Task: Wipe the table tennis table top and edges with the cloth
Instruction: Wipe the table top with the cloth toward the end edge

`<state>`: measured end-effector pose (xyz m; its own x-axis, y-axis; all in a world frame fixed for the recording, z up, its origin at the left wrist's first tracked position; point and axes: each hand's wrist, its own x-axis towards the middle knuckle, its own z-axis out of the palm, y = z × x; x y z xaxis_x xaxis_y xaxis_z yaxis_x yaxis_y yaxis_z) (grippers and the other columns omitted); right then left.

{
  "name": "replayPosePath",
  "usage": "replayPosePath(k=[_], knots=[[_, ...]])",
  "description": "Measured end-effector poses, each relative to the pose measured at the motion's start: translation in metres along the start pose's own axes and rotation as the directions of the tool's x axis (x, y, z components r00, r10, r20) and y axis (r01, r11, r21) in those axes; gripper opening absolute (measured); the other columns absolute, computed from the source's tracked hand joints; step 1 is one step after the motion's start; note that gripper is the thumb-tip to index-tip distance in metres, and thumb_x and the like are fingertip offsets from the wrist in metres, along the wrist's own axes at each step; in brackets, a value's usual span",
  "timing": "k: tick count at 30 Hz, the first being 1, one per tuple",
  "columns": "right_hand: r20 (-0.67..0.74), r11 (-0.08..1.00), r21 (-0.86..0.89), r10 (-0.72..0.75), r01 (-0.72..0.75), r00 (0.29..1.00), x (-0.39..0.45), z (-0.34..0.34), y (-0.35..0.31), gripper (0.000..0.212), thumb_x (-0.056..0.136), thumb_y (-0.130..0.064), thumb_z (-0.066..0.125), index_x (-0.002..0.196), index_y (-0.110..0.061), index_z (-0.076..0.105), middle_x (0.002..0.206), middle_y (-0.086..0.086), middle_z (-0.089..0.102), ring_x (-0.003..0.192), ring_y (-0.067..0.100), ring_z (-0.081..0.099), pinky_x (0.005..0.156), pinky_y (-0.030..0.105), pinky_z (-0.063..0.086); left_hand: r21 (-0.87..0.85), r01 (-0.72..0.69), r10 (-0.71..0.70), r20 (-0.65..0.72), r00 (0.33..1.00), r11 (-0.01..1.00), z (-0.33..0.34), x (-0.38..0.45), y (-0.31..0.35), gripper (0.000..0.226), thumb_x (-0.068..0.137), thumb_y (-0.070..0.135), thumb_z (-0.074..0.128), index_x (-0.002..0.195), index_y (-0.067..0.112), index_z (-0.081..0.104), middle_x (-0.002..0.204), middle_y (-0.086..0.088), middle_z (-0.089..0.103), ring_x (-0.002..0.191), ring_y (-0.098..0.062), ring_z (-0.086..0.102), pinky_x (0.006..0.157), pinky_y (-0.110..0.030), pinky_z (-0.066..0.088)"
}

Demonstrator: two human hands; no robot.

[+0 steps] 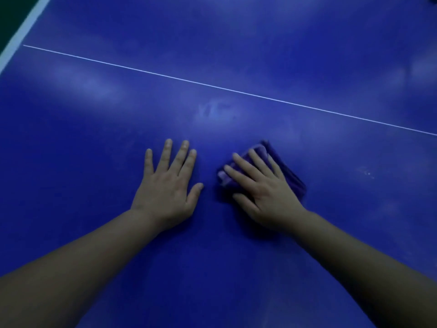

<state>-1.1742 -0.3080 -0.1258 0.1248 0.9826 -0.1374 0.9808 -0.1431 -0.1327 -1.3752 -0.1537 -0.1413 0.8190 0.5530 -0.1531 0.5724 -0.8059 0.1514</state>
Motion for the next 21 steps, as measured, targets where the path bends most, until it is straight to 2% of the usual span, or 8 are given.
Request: replayPosePath(k=[1,3,6,8,9,12,16,21], knots=[[-0.005,1.0,0.014,0.028,-0.028,1.0,-0.021,0.001,0.013,0.06,0.093,-0.051,0.042,0.149,-0.031,0.045,0.16,-0.002,0.034,0.151,0.028,0.024,0.122,0.049,0.014,0.0,0.0,0.0,0.001,1.0,1.0,0.001,-0.004,0.001,0.077,0.094,0.058,0.015,0.157,0.015,0.016,0.166,-0.004,0.006,0.152,-0.031,-0.003,0.118,-0.063,0.003],[-0.032,0.972,0.039,0.232,-0.231,0.972,-0.038,-0.001,0.041,0.062,0.091,-0.052,0.04,0.147,-0.028,0.048,0.159,0.002,0.037,0.149,0.031,0.027,0.121,0.049,0.015,-0.01,0.001,-0.001,-0.004,1.0,1.0,0.004,-0.013,0.004,0.075,0.095,0.057,0.015,0.157,0.015,0.013,0.165,-0.004,0.004,0.152,-0.03,-0.006,0.119,-0.061,0.002],[-0.033,0.814,0.119,0.575,-0.568,0.817,0.004,-0.012,0.066,0.062,0.095,-0.053,0.034,0.153,-0.031,0.036,0.164,0.001,0.024,0.152,0.03,0.015,0.121,0.053,0.008,-0.03,0.002,-0.002,-0.012,1.0,1.0,0.005,-0.025,0.01,0.074,0.097,0.056,0.014,0.157,0.015,0.013,0.165,-0.004,0.003,0.152,-0.028,-0.007,0.12,-0.059,0.0],[-0.013,0.729,0.176,0.673,-0.661,0.739,0.057,-0.022,0.069,0.058,0.1,-0.048,0.033,0.156,-0.032,0.026,0.167,-0.002,0.014,0.154,0.028,0.004,0.121,0.056,0.001,-0.035,0.012,-0.012,-0.011,1.0,0.999,0.007,-0.03,0.012,0.073,0.097,0.056,0.012,0.158,0.015,0.01,0.165,-0.003,-0.001,0.152,-0.026,-0.011,0.121,-0.057,-0.001],[-0.012,0.726,0.194,0.674,-0.66,0.738,0.085,-0.026,0.066,0.058,0.101,-0.046,0.032,0.157,-0.032,0.024,0.167,-0.003,0.012,0.154,0.028,0.002,0.121,0.058,0.0,-0.038,0.019,-0.02,-0.018,1.0,0.999,0.007,-0.031,0.012,0.073,0.097,0.056,0.012,0.158,0.015,0.009,0.165,-0.003,-0.001,0.152,-0.025,-0.011,0.121,-0.056,-0.001],[-0.013,0.819,0.151,0.561,-0.553,0.827,0.153,-0.026,0.027,0.058,0.101,-0.045,0.03,0.157,-0.033,0.022,0.167,-0.003,0.01,0.154,0.029,0.001,0.119,0.061,0.0,-0.054,0.033,-0.035,-0.039,0.999,0.998,0.008,-0.036,0.012,0.072,0.098,0.054,0.016,0.157,0.013,0.014,0.165,-0.004,0.004,0.153,-0.023,-0.005,0.122,-0.054,0.003],[0.001,0.972,0.078,0.224,-0.223,0.975,0.165,-0.017,-0.054,0.058,0.101,-0.048,0.032,0.157,-0.036,0.021,0.167,-0.005,0.012,0.154,0.027,0.002,0.12,0.06,0.0,-0.075,0.067,-0.072,-0.057,0.996,0.995,0.01,-0.049,0.01,0.072,0.098,0.053,0.018,0.157,0.011,0.015,0.165,-0.006,0.007,0.153,-0.02,-0.002,0.123,-0.051,0.005],[-0.013,0.991,0.041,-0.13,0.131,0.991,0.064,-0.001,-0.066,0.055,0.098,-0.05,0.035,0.152,-0.04,0.036,0.163,-0.006,0.027,0.153,0.028,0.014,0.122,0.055,0.008,-0.049,0.09,-0.094,-0.076,0.993,0.995,0.013,-0.068,0.004,0.072,0.098,0.051,0.023,0.153,0.004,0.027,0.163,-0.011,0.018,0.153,-0.023,0.006,0.121,-0.051,0.011]])
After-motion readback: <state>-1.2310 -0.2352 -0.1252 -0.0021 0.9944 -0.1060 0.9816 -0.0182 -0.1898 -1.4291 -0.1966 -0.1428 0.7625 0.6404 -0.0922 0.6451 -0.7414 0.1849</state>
